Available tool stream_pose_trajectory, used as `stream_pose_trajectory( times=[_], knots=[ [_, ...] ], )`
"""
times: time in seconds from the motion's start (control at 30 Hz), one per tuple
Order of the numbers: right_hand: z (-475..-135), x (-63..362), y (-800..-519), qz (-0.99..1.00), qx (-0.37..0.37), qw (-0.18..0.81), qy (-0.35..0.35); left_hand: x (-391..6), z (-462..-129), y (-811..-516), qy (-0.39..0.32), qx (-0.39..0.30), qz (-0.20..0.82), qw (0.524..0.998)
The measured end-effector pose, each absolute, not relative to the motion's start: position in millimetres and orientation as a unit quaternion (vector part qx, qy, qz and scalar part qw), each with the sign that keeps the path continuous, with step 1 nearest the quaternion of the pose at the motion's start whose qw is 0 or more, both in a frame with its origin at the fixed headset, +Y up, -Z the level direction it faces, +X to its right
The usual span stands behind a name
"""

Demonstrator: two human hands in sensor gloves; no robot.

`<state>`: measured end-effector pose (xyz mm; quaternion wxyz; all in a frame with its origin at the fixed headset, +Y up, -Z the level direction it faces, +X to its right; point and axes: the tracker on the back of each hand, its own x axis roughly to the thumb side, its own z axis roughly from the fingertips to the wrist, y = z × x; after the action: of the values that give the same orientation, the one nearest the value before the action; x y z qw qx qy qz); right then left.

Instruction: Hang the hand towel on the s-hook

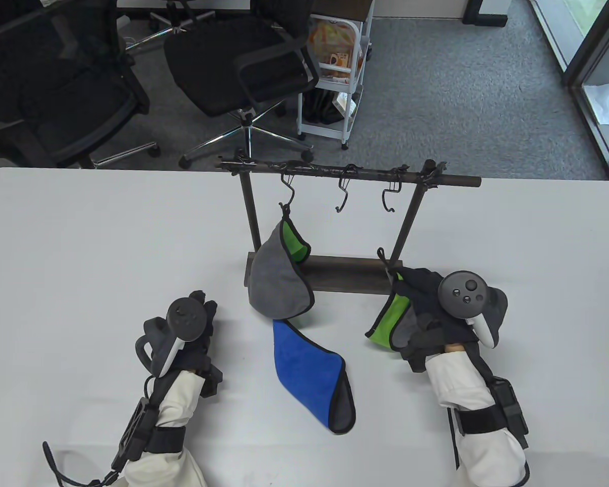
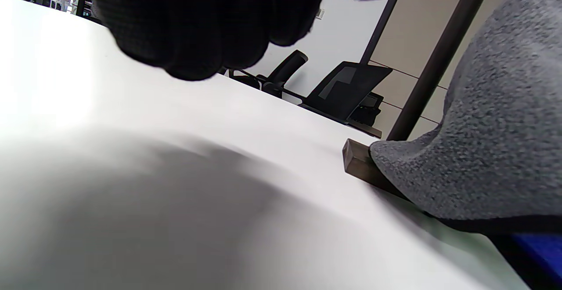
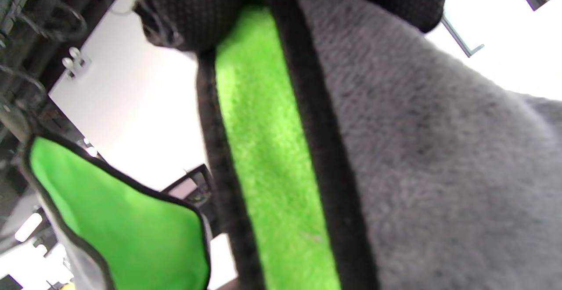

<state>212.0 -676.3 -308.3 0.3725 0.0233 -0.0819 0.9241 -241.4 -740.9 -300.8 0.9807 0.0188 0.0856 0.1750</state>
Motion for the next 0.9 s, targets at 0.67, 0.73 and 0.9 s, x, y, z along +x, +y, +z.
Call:
stream_pose_trajectory(
  times=[0.67, 0.73, 0.9],
  knots=[
    [-318, 207, -638, 0.861, 0.04, 0.497, -0.1, -240, -300, -740, 0.081, 0.018, 0.175, 0.981],
    [-319, 206, -637, 0.859, 0.037, 0.501, -0.104, -240, -300, -740, 0.081, 0.018, 0.175, 0.981],
    [-321, 204, -640, 0.851, 0.033, 0.515, -0.1, -240, -300, -740, 0.079, 0.018, 0.169, 0.982]
  ],
)
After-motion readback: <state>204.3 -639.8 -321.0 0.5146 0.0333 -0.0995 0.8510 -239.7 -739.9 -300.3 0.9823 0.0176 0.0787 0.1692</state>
